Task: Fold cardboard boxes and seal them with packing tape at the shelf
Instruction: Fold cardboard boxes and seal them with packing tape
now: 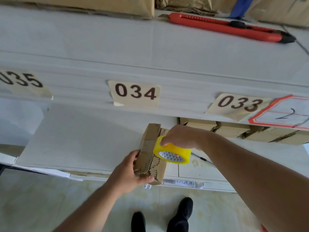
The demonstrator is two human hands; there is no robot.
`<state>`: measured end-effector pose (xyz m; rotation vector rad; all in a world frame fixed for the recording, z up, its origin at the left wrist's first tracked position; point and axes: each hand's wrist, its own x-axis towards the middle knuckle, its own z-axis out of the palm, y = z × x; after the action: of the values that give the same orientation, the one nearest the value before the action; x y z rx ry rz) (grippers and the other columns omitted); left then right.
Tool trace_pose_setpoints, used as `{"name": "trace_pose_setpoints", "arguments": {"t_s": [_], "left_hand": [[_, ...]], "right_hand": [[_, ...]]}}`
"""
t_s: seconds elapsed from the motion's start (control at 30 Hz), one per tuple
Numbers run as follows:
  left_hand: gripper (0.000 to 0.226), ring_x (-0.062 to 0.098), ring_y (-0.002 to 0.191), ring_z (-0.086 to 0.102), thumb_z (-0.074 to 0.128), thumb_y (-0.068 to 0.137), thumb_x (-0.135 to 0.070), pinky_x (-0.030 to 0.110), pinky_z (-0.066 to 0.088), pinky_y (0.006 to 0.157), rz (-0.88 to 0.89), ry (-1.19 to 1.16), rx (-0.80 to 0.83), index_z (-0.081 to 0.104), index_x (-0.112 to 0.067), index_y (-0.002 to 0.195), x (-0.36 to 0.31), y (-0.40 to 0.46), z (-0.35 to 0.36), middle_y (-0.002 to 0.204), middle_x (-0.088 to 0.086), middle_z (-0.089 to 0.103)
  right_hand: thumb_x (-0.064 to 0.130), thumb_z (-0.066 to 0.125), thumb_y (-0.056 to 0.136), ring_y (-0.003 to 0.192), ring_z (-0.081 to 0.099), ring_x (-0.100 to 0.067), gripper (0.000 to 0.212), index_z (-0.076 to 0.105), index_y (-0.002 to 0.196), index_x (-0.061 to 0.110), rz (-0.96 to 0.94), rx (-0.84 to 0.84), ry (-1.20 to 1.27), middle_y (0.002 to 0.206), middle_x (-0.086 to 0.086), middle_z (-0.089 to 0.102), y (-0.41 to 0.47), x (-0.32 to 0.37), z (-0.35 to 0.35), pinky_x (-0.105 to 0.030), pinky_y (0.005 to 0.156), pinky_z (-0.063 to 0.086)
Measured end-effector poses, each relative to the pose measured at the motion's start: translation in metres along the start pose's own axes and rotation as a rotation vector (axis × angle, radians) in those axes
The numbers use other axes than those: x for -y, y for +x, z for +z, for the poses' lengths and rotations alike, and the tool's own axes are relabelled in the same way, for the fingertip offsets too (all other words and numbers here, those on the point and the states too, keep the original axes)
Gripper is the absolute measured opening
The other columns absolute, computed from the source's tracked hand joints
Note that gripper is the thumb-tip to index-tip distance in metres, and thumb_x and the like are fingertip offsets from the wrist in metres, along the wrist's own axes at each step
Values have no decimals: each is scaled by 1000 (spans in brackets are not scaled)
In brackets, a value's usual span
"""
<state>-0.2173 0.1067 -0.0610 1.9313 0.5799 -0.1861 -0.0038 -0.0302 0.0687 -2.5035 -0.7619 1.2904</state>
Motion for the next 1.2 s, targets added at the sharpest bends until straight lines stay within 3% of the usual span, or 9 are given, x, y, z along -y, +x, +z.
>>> {"name": "trace_pose_setpoints", "arguments": {"t_s": [0.13,0.27,0.37,0.5,0.57,0.67,0.8,1.0,1.2], "left_hand": [[107,-9,110,65,98,64,-43,32,52,106,-43,-103,106,36,-39,151,0,8,-1,134,-19,63],[122,7,147,35,76,71,-68,32,39,116,118,305,-18,0,-40,162,-23,-1,12,166,-17,17],[136,19,154,20,52,64,-93,40,34,116,79,617,-130,-11,-25,163,-46,-7,40,173,-2,-2],[136,29,153,23,37,66,-94,55,30,117,-41,748,-261,0,-6,163,-53,-1,58,172,14,3],[129,32,154,22,38,71,-84,58,26,118,-76,784,-279,3,0,162,-52,3,63,171,20,2],[125,33,151,24,40,72,-81,53,35,113,-109,763,-275,2,-2,163,-53,5,67,170,21,-2],[127,32,144,29,37,73,-93,45,46,103,-140,753,-254,-2,-13,163,-50,9,65,170,14,-5],[126,31,137,37,37,76,-91,42,51,97,-145,766,-271,-11,-12,162,-47,12,62,169,13,-2],[125,31,136,37,37,77,-91,41,51,96,-142,795,-264,-12,-12,162,-49,10,66,170,12,-2]], "right_hand": [[66,63,90,83,64,-22,52,69,98,15,-58,-38,-18,92,-3,67,-2,3,4,-32,69,45],[73,62,86,84,64,-22,53,64,91,20,-24,-57,-25,91,-2,65,4,4,11,-33,69,46],[69,65,85,76,61,-21,49,62,79,20,0,-86,-3,83,-2,63,2,4,12,-31,64,42],[68,66,85,85,67,-23,48,68,87,20,-27,-138,46,93,-6,69,1,8,17,-35,74,52],[67,66,85,78,65,-20,48,67,86,19,-37,-146,48,86,-4,68,2,12,19,-34,68,48],[67,65,85,69,57,-16,48,59,79,20,-26,-148,18,78,1,59,4,19,20,-31,58,37],[69,64,87,78,58,-17,47,59,88,22,-17,-118,-44,89,0,59,7,25,16,-30,60,39],[63,60,92,70,54,-15,50,54,69,20,76,-72,-305,82,-2,59,-10,3,-4,-30,60,38],[78,43,93,95,62,-21,67,65,107,16,171,-156,-426,99,4,63,-8,-38,14,-37,78,49]]}}
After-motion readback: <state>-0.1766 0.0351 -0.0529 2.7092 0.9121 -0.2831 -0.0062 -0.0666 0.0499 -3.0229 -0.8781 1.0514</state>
